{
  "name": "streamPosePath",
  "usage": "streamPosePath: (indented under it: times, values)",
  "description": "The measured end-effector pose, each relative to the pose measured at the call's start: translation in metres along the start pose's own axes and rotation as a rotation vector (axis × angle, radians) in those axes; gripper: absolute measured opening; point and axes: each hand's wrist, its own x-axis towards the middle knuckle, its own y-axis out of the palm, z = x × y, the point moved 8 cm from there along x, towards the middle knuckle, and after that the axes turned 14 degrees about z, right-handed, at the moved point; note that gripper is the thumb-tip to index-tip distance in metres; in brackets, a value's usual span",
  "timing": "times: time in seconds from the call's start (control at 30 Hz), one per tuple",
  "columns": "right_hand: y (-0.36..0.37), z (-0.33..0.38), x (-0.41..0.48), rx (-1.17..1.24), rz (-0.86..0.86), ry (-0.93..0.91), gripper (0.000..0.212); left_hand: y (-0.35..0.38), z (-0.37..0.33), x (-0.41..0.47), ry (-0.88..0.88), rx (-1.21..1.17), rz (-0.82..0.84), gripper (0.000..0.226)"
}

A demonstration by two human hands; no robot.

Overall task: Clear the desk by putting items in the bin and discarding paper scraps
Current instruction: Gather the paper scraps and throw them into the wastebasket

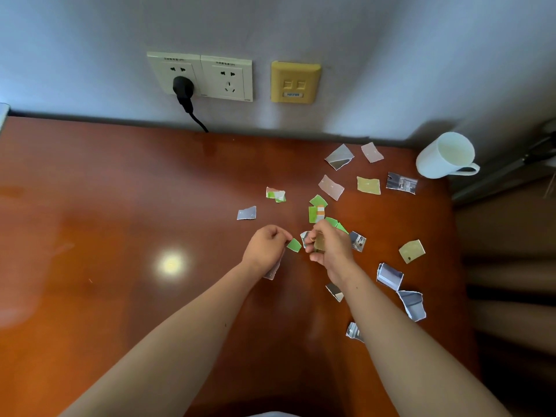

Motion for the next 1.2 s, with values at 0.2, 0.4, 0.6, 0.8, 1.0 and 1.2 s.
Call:
streamPosePath:
  times: [0.2,0.4,0.6,0.8,1.0,1.2]
  values:
    - [-0.01,0.005,0.009,-0.319,-0.091,-0.085,0.027,0.01,-0.013,-0.006,0.092,0.61,0.04,0.019]
    - [-0.005,0.02,0.011,-0.891,-0.071,-0.201,0.014,0.017,-0.02,0.0,0.156,0.943,0.023,0.029]
    - [0.004,0.016,0.012,-1.2,0.003,-0.157,0.028,0.014,-0.022,0.005,0.049,0.947,0.018,0.022]
    - [0.005,0.02,0.016,-1.288,-0.006,-0.104,0.021,0.012,-0.019,0.001,0.008,0.951,0.0,0.023]
    - [0.0,0.012,0.016,-1.092,0.009,-0.035,0.021,0.011,-0.011,-0.006,-0.077,0.72,0.052,0.023]
    - [0.015,0.006,-0.015,-0.109,0.222,-0.033,0.019,0.003,-0.013,-0.019,-0.01,0.068,-0.054,0.03]
